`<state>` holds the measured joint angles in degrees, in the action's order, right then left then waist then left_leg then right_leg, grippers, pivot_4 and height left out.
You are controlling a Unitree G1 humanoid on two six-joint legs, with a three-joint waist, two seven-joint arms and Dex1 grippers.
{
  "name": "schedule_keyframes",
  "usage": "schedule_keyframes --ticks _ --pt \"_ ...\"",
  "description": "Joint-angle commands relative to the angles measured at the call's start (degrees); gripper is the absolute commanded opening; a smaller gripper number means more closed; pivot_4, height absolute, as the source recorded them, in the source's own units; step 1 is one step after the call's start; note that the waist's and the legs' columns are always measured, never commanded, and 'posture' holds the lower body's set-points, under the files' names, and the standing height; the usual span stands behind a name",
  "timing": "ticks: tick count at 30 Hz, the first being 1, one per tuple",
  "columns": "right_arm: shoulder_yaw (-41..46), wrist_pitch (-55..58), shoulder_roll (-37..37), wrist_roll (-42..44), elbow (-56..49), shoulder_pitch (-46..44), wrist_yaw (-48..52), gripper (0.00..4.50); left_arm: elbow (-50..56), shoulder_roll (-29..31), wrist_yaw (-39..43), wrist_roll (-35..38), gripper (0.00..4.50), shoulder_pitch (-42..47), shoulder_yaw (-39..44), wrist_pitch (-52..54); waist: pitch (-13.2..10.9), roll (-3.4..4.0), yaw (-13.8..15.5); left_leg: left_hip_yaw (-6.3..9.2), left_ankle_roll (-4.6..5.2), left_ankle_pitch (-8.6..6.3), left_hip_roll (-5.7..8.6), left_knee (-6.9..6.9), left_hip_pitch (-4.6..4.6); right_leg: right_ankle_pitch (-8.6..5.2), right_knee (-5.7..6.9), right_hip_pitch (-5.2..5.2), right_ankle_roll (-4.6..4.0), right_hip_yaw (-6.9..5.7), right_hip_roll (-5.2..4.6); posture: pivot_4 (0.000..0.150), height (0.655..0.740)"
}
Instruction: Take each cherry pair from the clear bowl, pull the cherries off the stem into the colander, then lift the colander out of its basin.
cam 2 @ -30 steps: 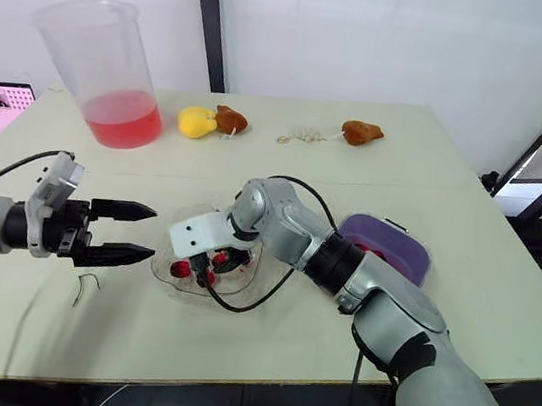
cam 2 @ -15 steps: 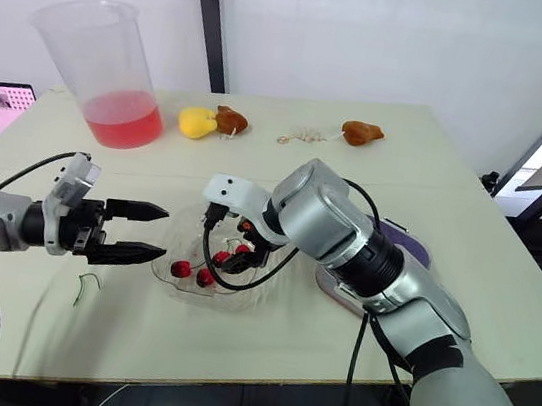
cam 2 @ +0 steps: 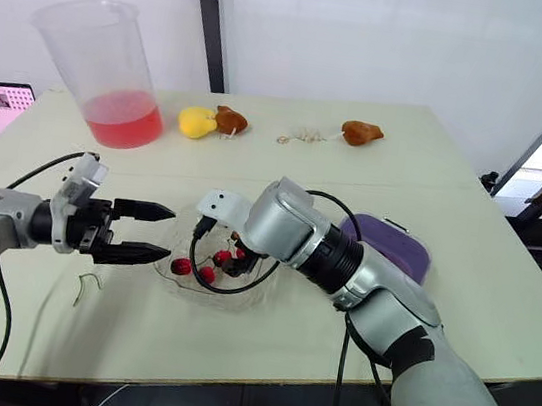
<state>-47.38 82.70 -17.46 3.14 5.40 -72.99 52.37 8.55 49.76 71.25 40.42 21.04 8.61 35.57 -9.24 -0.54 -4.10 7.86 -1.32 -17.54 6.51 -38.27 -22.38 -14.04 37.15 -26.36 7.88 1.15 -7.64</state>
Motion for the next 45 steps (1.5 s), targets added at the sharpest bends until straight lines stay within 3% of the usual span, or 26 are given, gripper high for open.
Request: schedule_keyframes --ticks 1,14,15,17,33,36,45 --pt "-0.2 -2.3 0.5 0.7 1.5 -2.0 -1.1 4.47 1.1 0.7 0.2 -0.1 4.5 -0.1 0.7 -0.4 0.0 0.0 0.0 0.0 0.0 0.0 0.0 0.0 0.0 0.0 0.0 0.0 0.0 0.0 0.0 0.15 0.74" --pt "-4.4 -14.5 0.1 -1.5 7.9 -3.0 2.0 4.47 3.5 1.0 -1.1 1.0 4.5 -2.4 2.2 0.5 0.0 0.0 0.0 0.0 0.0 0.0 0.01 -0.01 0.0 0.0 0.0 0.01 0.0 0.0 0.0 0.15 0.74" --pt "-4.8 -15.0 0.0 -1.7 8.1 -2.9 2.4 3.93 3.8 1.1 -1.2 1.2 4.5 -2.6 2.4 0.7 0.0 0.0 0.0 0.0 0.0 0.0 0.0 -0.01 0.0 0.0 0.0 0.0 0.0 0.0 0.0 0.15 0.74" --pt "-5.3 -16.0 0.1 -2.5 8.9 -2.8 2.8 3.27 4.1 1.2 -1.5 1.4 4.5 -2.7 2.6 1.0 0.0 0.0 0.0 0.0 0.0 0.0 0.0 -0.01 0.0 0.0 -0.01 0.0 0.0 0.0 0.01 0.15 0.74" --pt "-7.5 -17.8 -1.0 -5.7 8.1 -4.5 9.1 3.27 4.2 1.4 -1.7 0.9 4.5 -3.0 2.7 1.1 0.0 0.0 0.1 0.0 0.0 0.0 0.0 -0.01 0.0 0.0 -0.01 0.01 0.0 0.0 0.01 0.15 0.74" --pt "-7.2 -17.8 -0.8 -5.9 7.6 -4.7 9.6 2.17 4.3 1.3 -1.8 0.8 4.5 -3.0 2.7 1.0 0.0 0.0 0.0 0.0 0.0 0.0 0.0 -0.01 0.0 0.0 -0.01 0.0 0.0 -0.01 0.01 0.15 0.74" --pt "-6.4 -19.8 -0.7 -6.8 8.5 -4.6 9.5 2.17 3.7 1.4 -1.6 0.5 4.5 -2.3 2.3 0.9 0.0 0.0 0.1 0.0 0.0 0.0 0.0 -0.01 0.0 0.0 -0.01 0.01 0.0 0.0 0.01 0.15 0.74"
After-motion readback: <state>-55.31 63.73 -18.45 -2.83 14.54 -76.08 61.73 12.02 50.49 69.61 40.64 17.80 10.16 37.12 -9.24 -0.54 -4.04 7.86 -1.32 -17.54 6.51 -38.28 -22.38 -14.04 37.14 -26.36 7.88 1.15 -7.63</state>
